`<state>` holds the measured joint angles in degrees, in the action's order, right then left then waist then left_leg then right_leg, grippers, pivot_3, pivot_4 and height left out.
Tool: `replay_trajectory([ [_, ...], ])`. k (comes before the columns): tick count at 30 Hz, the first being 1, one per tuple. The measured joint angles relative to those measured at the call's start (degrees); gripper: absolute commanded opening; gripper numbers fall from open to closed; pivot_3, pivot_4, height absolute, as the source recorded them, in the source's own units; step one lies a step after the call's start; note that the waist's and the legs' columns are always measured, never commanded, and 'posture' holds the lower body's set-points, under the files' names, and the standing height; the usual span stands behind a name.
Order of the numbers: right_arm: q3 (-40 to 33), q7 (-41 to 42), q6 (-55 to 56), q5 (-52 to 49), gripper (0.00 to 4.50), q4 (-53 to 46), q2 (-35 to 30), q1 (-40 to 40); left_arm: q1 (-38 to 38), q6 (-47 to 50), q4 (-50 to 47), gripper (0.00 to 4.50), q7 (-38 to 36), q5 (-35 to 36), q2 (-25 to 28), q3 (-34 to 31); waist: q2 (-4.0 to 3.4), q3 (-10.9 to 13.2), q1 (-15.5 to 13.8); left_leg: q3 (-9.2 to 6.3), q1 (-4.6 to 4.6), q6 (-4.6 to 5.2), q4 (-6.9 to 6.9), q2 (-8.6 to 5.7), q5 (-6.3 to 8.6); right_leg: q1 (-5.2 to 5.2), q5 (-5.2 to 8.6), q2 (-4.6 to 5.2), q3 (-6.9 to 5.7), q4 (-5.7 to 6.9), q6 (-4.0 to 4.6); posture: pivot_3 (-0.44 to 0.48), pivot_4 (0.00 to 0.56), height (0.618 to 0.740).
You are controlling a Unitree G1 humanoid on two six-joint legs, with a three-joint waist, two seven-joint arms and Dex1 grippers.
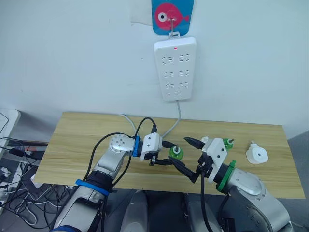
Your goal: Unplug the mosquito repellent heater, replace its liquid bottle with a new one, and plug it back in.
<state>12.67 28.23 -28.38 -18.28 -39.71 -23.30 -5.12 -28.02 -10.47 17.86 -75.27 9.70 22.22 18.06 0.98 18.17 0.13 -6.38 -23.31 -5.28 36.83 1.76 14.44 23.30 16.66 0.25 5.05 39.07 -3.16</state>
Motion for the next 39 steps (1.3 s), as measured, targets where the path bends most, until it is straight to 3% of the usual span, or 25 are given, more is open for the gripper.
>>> replay_trajectory([
  [4,1.16,0.01,-0.04,0.28,3.95,1.37,0.27,0.64,0.0,-0.63,0.0,2.2,-0.4,0.0,-0.24,0.05,0.01,-0.02,0.0,0.0,0.0,0.0,0.01,0.0,0.0,0.0,0.0,0.0,-0.01,0.01,0.0,0.124,0.27,0.74],
  [11,2.17,0.0,1.2,1.94,1.34,3.0,0.17,0.6,0.37,-0.43,-0.53,2.2,-0.75,0.08,-0.48,0.17,0.01,-0.03,-0.01,-0.01,-0.01,-0.01,0.03,0.0,-0.01,0.0,0.0,0.0,-0.02,0.02,0.0,0.13,0.265,0.74],
  [13,2.27,0.04,1.59,2.12,0.82,3.0,0.15,0.39,0.38,-0.04,-0.53,2.2,-0.78,0.08,-0.46,0.18,0.01,-0.04,0.0,-0.03,-0.01,-0.01,0.03,0.0,-0.01,0.0,0.0,0.0,-0.04,0.02,0.0,0.132,0.257,0.74],
  [21,1.63,-0.11,2.07,1.57,0.82,2.89,1.1,-0.5,0.7,-0.09,-0.81,2.2,-0.38,0.2,-0.99,0.09,0.04,-0.13,-0.02,-0.04,-0.02,-0.03,0.06,0.0,-0.02,0.0,-0.01,0.0,-0.04,0.04,0.01,0.125,0.259,0.74],
  [22,0.91,-0.3,1.35,0.5,0.82,2.53,1.64,-0.51,0.71,0.0,-0.84,2.92,-0.15,0.57,-1.36,-0.1,0.04,-0.13,-0.02,-0.03,-0.03,-0.03,0.07,0.0,-0.02,0.0,-0.01,0.01,-0.04,0.05,0.01,0.125,0.259,0.74],
  [27,-8.15,-6.55,-5.94,-10.65,0.82,-2.81,7.04,-0.38,1.89,3.09,-5.78,4.49,2.86,4.35,-3.52,-2.32,0.05,-0.14,-0.01,-0.08,-0.07,-0.07,0.1,-0.02,-0.04,0.0,-0.02,0.06,-0.08,0.1,0.01,0.115,0.265,0.74],
  [32,-19.67,-18.54,-12.87,-24.16,0.82,-6.47,11.85,0.05,3.72,4.89,-11.26,4.5,10.71,4.8,-6.53,-3.83,0.06,-0.16,0.01,-0.1,-0.07,-0.06,0.11,-0.02,-0.04,0.0,-0.03,0.07,-0.09,0.16,0.01,0.102,0.266,0.74],
  [35,-25.02,-32.52,-13.4,-40.53,0.82,-6.49,16.51,2.8,4.08,-0.35,-12.84,4.5,17.39,1.7,-9.83,-4.49,0.06,-0.16,0.07,-0.09,-0.06,-0.02,0.12,-0.02,-0.02,0.0,-0.03,0.09,-0.07,0.22,0.01,0.092,0.269,0.74],
  [39,-25.9,-45.74,-10.68,-59.88,0.82,-6.33,16.54,3.6,4.0,-9.83,-12.73,4.5,24.05,-3.57,-13.08,-4.17,0.07,-0.17,0.23,-0.06,-0.05,0.0,0.11,-0.05,0.0,0.01,-0.03,0.11,-0.07,0.24,0.01,0.092,0.266,0.74],
])
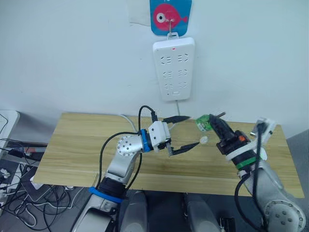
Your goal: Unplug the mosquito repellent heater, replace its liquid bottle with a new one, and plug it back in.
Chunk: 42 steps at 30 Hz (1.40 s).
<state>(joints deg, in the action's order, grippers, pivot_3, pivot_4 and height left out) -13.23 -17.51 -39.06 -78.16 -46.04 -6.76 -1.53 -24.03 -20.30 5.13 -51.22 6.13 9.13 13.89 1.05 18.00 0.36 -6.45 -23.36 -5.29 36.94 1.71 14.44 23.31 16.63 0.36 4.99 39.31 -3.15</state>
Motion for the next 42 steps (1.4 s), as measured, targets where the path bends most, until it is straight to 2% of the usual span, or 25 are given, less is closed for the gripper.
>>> replay_trajectory([
  [3,1.0,-6.18,3.37,-9.23,0.82,0.02,-1.31,-0.17,-0.42,-6.13,1.42,4.5,3.73,-3.73,-0.85,0.6,0.0,-0.01,0.12,0.01,0.0,0.0,0.02,-0.02,0.0,0.0,0.0,0.0,0.02,0.02,0.0,0.094,0.267,0.74],
  [8,2.7,-11.88,8.91,-17.22,0.82,0.01,-3.52,0.05,-1.92,-11.26,4.99,4.5,8.05,-7.0,-1.8,1.69,0.0,-0.02,0.27,0.01,0.01,0.0,0.03,-0.03,0.0,0.0,0.0,0.0,0.01,0.07,-0.01,0.094,0.271,0.74],
  [19,7.13,-13.89,14.99,-21.0,0.82,-0.09,-7.69,0.09,-5.42,-15.19,9.17,4.5,10.54,-7.08,-2.52,2.2,0.0,-0.02,0.64,0.0,0.01,0.0,0.02,-0.03,-0.01,0.0,0.0,-0.01,0.0,0.08,0.0,0.092,0.271,0.74],
  [22,7.87,-13.89,15.83,-21.01,0.82,-0.1,-8.48,0.08,-5.52,-15.64,9.57,3.91,10.37,-6.64,-2.5,2.71,0.0,-0.02,0.67,0.0,0.02,0.0,0.02,-0.03,-0.01,0.0,0.0,-0.01,0.0,0.1,0.0,0.09,0.271,0.74],
  [27,8.82,-13.9,17.46,-21.0,0.82,-0.11,-8.94,0.12,-5.48,-16.81,9.72,2.35,9.62,-6.0,-2.38,3.93,0.0,-0.02,0.7,0.0,0.02,0.0,0.02,-0.03,-0.01,0.01,0.0,-0.01,0.01,0.1,0.0,0.089,0.272,0.74],
  [28,8.94,-13.9,17.5,-21.0,0.82,-0.11,-9.14,0.11,-5.48,-16.86,9.72,2.23,9.54,-5.97,-2.26,3.93,0.0,-0.02,0.71,0.0,0.02,0.0,0.02,-0.03,-0.01,0.0,0.0,-0.01,0.01,0.1,0.0,0.089,0.272,0.74],
  [39,10.27,-13.84,18.87,-21.08,0.82,-0.39,-11.34,0.11,-5.41,-16.77,9.73,2.23,9.33,-5.12,-1.91,4.14,0.0,-0.02,0.72,0.0,0.02,0.0,0.03,-0.03,-0.01,0.0,0.0,-0.01,0.01,0.1,-0.01,0.089,0.274,0.74],
  [42,10.31,-13.78,18.82,-21.16,1.82,-0.38,-12.77,0.12,-5.42,-15.47,9.7,2.23,9.13,-4.39,-2.11,4.38,0.0,-0.02,0.76,0.0,0.02,0.0,0.02,-0.03,-0.01,0.0,0.0,-0.01,0.01,0.1,-0.01,0.089,0.274,0.74],
])
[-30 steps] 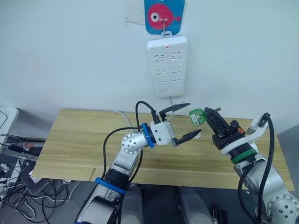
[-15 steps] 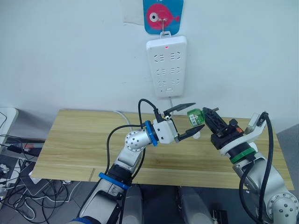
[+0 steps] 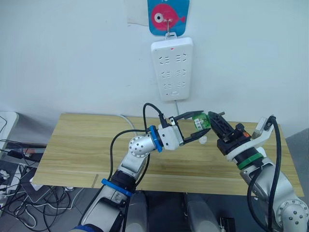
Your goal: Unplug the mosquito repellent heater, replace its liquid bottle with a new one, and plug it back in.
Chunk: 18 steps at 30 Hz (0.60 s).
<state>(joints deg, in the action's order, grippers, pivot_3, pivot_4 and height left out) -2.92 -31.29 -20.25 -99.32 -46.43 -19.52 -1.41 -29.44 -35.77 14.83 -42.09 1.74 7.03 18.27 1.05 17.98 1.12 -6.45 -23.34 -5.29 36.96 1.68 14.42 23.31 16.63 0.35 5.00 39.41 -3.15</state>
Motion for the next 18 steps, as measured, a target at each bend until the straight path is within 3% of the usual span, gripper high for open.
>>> replay_trajectory([
  [8,0.5,0.53,-0.1,-1.35,4.44,0.0,-1.32,-0.37,0.29,11.0,-1.55,2.23,-1.54,5.47,-0.56,-0.13,0.0,0.0,0.11,-0.01,0.0,0.0,0.0,0.0,0.0,0.0,0.0,-0.01,-0.01,0.01,0.0,0.089,0.274,0.74],
  [11,-1.23,1.29,-0.39,-4.89,4.44,-0.03,-4.4,-2.58,0.22,21.22,-3.4,2.23,-3.23,10.84,-0.87,-0.6,0.0,0.0,0.1,-0.01,-0.03,0.01,0.02,-0.01,0.0,0.0,0.0,0.0,-0.01,0.0,0.0,0.083,0.276,0.74],
  [14,-7.61,3.12,-3.68,-9.54,4.44,-0.04,-14.94,-8.24,-0.07,35.32,-5.55,2.23,-6.9,17.72,0.66,-1.34,0.0,0.0,0.17,-0.01,-0.06,0.01,0.04,-0.06,0.0,0.0,0.0,0.04,-0.01,0.0,-0.01,0.074,0.285,0.74],
  [18,-15.32,6.94,-10.65,-12.27,4.44,1.06,-28.37,-15.24,-1.07,44.26,-6.58,2.23,-12.82,22.03,3.7,-1.71,0.0,0.0,0.42,-0.01,0.02,0.04,0.02,0.0,-0.02,-0.03,0.01,-0.04,0.01,0.08,-0.01,0.066,0.298,0.74],
])
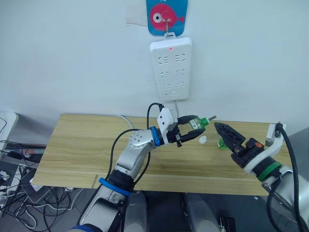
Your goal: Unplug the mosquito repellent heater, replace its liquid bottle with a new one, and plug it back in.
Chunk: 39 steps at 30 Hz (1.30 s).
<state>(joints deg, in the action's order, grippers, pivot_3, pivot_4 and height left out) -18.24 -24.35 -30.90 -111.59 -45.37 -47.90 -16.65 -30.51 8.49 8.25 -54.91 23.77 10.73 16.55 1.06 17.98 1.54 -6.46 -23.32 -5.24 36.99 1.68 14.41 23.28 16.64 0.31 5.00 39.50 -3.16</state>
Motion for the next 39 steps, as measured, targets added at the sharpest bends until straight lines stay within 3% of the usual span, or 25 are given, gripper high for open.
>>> replay_trajectory([
  [6,-10.23,6.02,-14.77,6.21,4.44,12.72,-20.16,-4.72,-1.35,2.22,0.0,2.23,-7.31,0.91,3.68,-1.09,0.03,0.01,0.2,0.26,0.18,0.01,0.0,-0.02,0.0,-0.06,0.0,0.0,0.26,-0.01,-0.01,0.084,0.309,0.74],
  [11,-5.14,9.09,-22.11,17.21,4.44,27.45,-24.82,2.85,-0.17,2.24,-1.16,2.23,-8.32,0.8,4.17,-1.28,0.08,0.06,-0.06,0.22,0.06,0.01,-0.04,-0.01,0.0,-0.04,0.0,0.01,0.19,-0.22,-0.01,0.113,0.321,0.74],
  [17,5.6,15.06,-30.72,27.34,4.44,39.1,-23.86,15.58,3.41,3.42,-5.51,2.23,-8.19,0.78,5.54,-1.21,0.1,0.1,-0.22,0.2,0.01,0.05,-0.02,0.0,0.02,-0.04,-0.03,0.02,0.18,-0.28,-0.06,0.141,0.337,0.74],
  [25,16.57,26.83,-35.22,47.86,4.44,52.87,-17.55,32.5,5.11,4.67,-8.02,2.23,-7.83,0.45,7.15,-1.31,0.07,0.26,-1.26,0.23,0.01,0.08,-0.03,-0.01,0.04,-0.02,-0.07,0.02,0.21,-0.39,-0.12,0.161,0.356,0.74],
  [32,21.79,36.19,-34.96,62.87,4.44,59.81,-13.56,39.15,5.3,5.3,-8.75,2.23,-8.34,0.5,8.02,-1.29,0.04,0.33,-2.13,0.22,-0.06,0.14,-0.02,-0.02,0.07,0.02,-0.07,0.04,0.18,-0.44,-0.12,0.17,0.359,0.74],
  [39,22.35,42.45,-34.23,73.56,4.44,64.49,-11.0,40.71,4.58,5.21,-8.64,2.23,-8.93,0.48,8.09,-1.31,0.07,0.41,-2.71,0.22,-0.06,0.15,-0.03,-0.02,0.08,0.02,-0.07,0.03,0.18,-0.44,-0.12,0.179,0.372,0.74],
])
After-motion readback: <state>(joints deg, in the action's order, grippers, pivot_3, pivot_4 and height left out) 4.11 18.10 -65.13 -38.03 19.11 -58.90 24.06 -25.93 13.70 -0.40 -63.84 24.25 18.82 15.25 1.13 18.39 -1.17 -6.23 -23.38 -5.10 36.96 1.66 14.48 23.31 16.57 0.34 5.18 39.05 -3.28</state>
